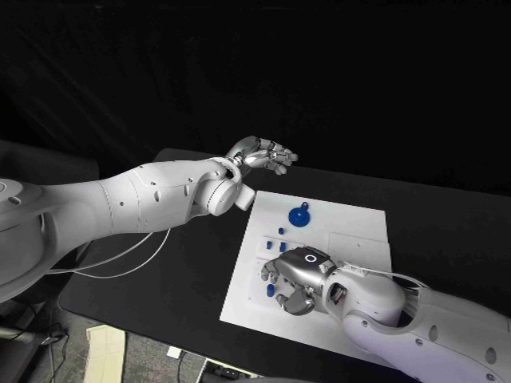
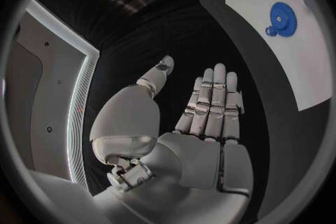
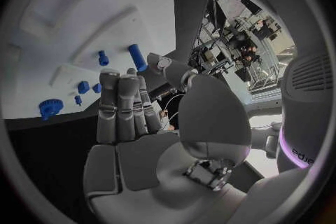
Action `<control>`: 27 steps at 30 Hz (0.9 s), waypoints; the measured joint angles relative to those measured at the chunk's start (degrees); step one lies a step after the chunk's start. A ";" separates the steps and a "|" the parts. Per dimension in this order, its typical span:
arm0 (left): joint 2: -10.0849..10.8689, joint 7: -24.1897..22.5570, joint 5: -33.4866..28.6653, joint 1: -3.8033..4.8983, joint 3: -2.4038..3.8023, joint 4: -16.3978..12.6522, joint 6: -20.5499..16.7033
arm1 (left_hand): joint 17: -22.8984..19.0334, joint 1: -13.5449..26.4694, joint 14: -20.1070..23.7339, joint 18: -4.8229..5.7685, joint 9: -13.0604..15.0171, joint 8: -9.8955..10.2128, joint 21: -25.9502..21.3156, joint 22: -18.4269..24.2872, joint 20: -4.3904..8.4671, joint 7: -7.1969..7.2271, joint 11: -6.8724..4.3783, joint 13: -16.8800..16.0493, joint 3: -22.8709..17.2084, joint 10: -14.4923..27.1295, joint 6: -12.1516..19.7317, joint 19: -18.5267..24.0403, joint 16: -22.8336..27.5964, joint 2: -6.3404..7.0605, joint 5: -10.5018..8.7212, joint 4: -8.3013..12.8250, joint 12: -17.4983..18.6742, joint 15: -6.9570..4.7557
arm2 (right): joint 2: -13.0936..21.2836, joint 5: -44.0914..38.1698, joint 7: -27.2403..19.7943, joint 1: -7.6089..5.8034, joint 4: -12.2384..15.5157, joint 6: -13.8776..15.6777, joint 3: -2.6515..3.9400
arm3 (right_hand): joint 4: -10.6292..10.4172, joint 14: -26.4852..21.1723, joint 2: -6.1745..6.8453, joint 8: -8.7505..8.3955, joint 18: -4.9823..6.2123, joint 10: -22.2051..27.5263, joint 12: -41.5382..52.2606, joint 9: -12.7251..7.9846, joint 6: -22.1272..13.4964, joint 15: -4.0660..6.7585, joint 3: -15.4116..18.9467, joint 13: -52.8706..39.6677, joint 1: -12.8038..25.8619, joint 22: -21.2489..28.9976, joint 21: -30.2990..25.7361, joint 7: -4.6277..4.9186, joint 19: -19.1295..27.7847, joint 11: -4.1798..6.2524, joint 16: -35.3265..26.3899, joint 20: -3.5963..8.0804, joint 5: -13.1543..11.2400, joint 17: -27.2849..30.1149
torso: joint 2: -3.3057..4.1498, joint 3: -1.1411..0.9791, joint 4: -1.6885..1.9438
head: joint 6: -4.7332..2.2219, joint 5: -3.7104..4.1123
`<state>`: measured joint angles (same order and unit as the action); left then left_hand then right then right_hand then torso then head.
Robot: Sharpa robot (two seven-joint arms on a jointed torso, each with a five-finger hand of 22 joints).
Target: Assemble the parts on the task board
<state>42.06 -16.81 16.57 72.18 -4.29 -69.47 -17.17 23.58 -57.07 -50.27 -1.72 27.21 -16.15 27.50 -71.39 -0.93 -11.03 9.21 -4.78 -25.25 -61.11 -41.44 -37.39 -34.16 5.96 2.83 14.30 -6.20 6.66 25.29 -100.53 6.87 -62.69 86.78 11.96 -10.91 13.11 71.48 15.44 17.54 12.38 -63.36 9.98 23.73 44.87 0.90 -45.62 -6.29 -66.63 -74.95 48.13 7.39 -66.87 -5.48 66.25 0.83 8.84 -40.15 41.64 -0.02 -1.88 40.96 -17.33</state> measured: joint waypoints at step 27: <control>0.00 0.03 0.00 0.00 -0.01 -0.01 0.00 | 0.10 0.00 0.00 0.00 -0.05 0.00 0.00 -0.10 0.00 0.00 0.00 0.00 0.00 0.00 0.00 0.00 0.23 0.00 0.00 0.00 0.21 0.00 | 0.14 0.97 -0.07 0.12 0.42 -0.68 0.00 | 0.00 0.28 -0.54 0.59 -0.04 -1.60 0.72 0.11 1.06 0.14 0.00 -0.92 0.41 0.00 0.23 1.00 -0.39 0.76 -0.01 -0.22 0.37 0.00 | 0.01 -0.07 -0.05 | 0.22 0.01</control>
<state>42.06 -16.77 16.57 72.18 -4.29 -69.48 -17.17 23.68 -57.07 -50.27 -1.73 27.16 -16.15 27.50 -71.49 -0.93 -11.03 9.21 -4.78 -25.25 -61.11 -41.44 -37.39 -33.94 5.96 2.83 14.30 -5.98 6.66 25.44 -99.56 6.80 -62.57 87.20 11.28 -10.90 13.11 71.77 14.90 18.12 12.35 -64.96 10.70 23.85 45.93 1.04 -45.62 -7.21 -66.21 -74.95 48.36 8.39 -67.26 -4.72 66.24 0.62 9.21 -40.15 41.65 -0.09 -1.93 41.18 -17.32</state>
